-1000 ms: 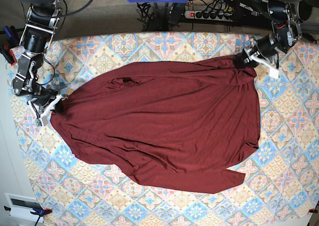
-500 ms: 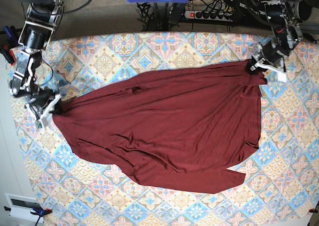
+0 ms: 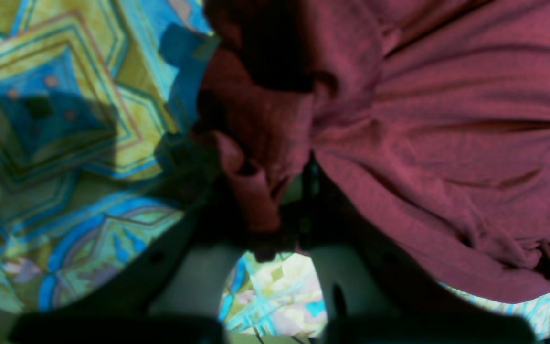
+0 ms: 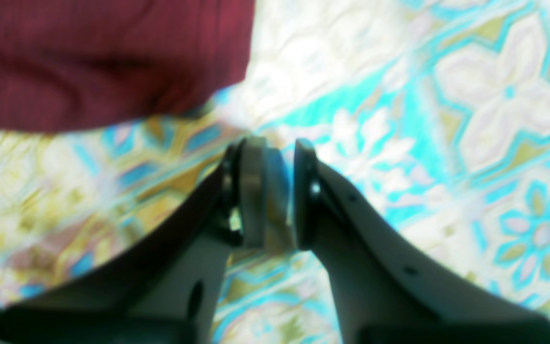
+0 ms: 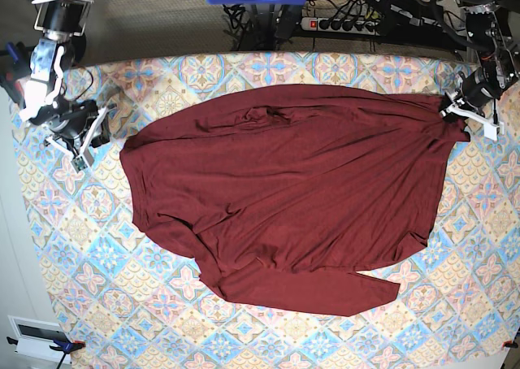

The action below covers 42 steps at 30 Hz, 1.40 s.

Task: Layout the t-shirt on the table in an organized manner, then fold the t-shirt properly
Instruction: 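Drag the held shirt corner with the right gripper away from the left gripper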

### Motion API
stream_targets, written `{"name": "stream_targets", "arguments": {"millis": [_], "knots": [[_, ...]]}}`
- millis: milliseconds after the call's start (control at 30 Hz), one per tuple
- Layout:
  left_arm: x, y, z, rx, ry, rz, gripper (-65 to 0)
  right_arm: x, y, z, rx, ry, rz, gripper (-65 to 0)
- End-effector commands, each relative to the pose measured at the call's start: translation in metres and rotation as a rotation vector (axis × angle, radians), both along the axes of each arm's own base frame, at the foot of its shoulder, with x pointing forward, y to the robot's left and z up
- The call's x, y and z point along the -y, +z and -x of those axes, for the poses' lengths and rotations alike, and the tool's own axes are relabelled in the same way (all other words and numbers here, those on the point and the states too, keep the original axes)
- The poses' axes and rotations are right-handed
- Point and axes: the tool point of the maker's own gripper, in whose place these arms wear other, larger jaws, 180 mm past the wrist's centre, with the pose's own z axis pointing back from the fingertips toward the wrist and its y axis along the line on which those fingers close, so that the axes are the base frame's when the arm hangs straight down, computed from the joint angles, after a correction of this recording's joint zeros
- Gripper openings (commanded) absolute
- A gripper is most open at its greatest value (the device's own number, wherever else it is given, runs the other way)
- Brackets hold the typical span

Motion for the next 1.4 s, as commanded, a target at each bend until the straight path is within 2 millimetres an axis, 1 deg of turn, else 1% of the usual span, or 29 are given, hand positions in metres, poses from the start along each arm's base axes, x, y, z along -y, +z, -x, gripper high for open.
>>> {"name": "stream_targets", "arguments": {"millis": [0, 67, 100, 133, 200, 267, 400, 467, 667, 867, 1133, 1200, 1267, 1367], "knots": [[-0.008, 0.012, -0.008, 0.032, -0.006, -0.026, -65.0, -0.003, 0.008, -0.002, 0.030, 0.014, -0.004, -54.9], [-0.006, 0.011, -0.008, 0.030, -0.007, -0.022, -65.0, -0.006, 0.004, 0.005, 0.016, 0.015, -0.009, -53.2], [-0.006, 0.010, -0.008, 0.030, -0.006, -0.020, -65.0, -0.011, 0.000, 0.006, 0.012, 0.010, -0.025, -52.0], [-0.006, 0.010, -0.008, 0.030, -0.006, -0.020, -65.0, -0.016, -0.002, 0.005, 0.014, 0.006, -0.042, -50.8], [-0.006, 0.011, -0.008, 0.031, -0.006, -0.021, -65.0, -0.021, -0.003, 0.005, 0.018, 0.002, -0.058, -48.3], [-0.006, 0.010, -0.007, 0.030, -0.006, -0.021, -65.0, -0.027, -0.001, 0.003, 0.028, -0.001, -0.091, -47.2], [-0.006, 0.010, -0.006, 0.029, -0.005, -0.020, -65.0, -0.045, 0.009, -0.003, 0.071, -0.015, -0.235, -47.4], [-0.006, 0.009, -0.006, 0.027, -0.005, -0.020, -65.0, -0.051, 0.011, -0.003, 0.077, -0.029, -0.304, -47.2], [-0.006, 0.010, -0.006, 0.029, -0.006, -0.020, -65.0, -0.056, 0.001, 0.001, 0.053, -0.084, -0.433, -44.5], [-0.006, 0.010, -0.007, 0.031, -0.006, -0.020, -65.0, -0.056, -0.002, 0.002, 0.046, -0.095, -0.450, -44.0], [-0.005, 0.011, -0.008, 0.035, -0.006, -0.019, -65.0, -0.079, -0.009, 0.004, 0.039, -0.107, -0.508, -44.0], [-0.005, 0.011, -0.008, 0.035, -0.006, -0.019, -65.0, -0.080, -0.009, 0.004, 0.039, -0.108, -0.512, -44.0], [-0.005, 0.011, -0.008, 0.035, -0.006, -0.019, -65.0, -0.081, -0.008, 0.002, 0.045, -0.105, -0.514, -44.3], [-0.005, 0.011, -0.008, 0.035, -0.006, -0.017, -65.0, -0.082, 0.002, -0.014, 0.083, -0.096, -0.520, -45.1]]}}
